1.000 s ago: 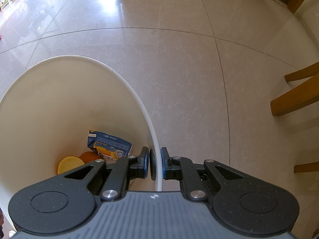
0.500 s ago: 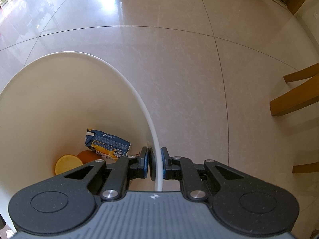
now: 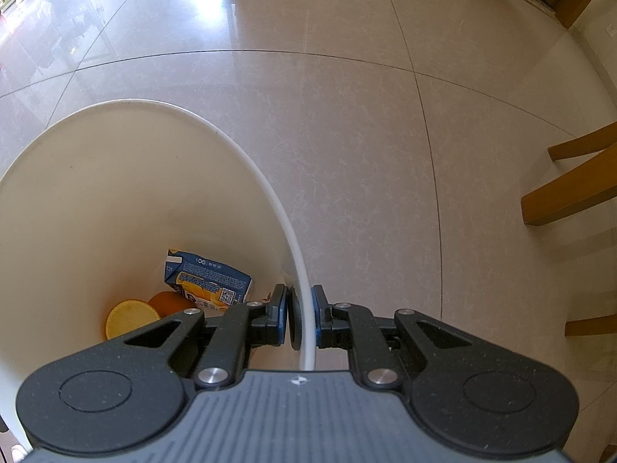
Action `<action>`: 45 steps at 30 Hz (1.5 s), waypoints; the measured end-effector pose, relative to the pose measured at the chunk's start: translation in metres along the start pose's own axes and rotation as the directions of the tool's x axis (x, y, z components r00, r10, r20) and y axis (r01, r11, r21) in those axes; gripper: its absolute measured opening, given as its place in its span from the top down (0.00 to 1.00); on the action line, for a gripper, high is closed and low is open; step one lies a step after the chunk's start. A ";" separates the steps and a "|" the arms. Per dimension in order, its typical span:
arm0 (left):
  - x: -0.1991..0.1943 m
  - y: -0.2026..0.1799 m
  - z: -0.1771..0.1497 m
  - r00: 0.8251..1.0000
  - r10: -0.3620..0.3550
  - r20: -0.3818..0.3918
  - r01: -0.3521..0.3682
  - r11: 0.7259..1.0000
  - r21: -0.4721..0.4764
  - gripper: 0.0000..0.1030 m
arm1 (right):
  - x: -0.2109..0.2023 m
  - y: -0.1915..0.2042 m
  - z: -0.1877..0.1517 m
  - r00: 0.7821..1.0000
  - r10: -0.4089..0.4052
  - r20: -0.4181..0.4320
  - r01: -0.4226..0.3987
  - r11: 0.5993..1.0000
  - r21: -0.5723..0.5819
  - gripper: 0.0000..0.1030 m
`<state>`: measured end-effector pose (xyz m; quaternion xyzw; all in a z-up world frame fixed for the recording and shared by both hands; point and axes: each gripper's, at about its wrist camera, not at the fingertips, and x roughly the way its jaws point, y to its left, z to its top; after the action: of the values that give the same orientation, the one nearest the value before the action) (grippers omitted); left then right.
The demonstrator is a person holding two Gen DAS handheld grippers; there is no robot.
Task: Collect trash
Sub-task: 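Close the left gripper around the yellow-lidded paper cup and lift, then carry the paper cup over the bin and open the left gripper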
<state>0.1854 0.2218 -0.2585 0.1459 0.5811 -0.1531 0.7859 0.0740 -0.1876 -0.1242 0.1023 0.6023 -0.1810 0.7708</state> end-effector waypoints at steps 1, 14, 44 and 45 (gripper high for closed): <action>-0.001 0.001 0.000 1.000 -0.001 0.001 0.001 1.000 -0.004 0.34 | 0.000 0.000 0.000 1.000 0.000 0.000 0.000 1.000 -0.001 0.85; -0.037 0.014 0.009 1.000 0.029 0.000 -0.029 0.999 0.019 0.35 | 0.002 0.000 0.001 1.000 0.001 -0.004 -0.001 1.000 0.002 0.85; -0.284 -0.115 0.133 0.973 -0.229 0.025 0.175 0.805 0.567 0.34 | 0.004 -0.005 0.003 1.000 0.018 -0.017 -0.018 1.000 0.010 0.85; -0.287 -0.122 0.135 0.968 -0.248 0.022 0.192 0.799 0.571 0.34 | 0.003 -0.004 0.003 1.000 0.018 -0.017 -0.018 1.000 0.009 0.85</action>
<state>0.1731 0.0762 0.0482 0.2955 0.4844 -0.4148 0.7114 0.0754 -0.1930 -0.1266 0.1127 0.6070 -0.1759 0.7668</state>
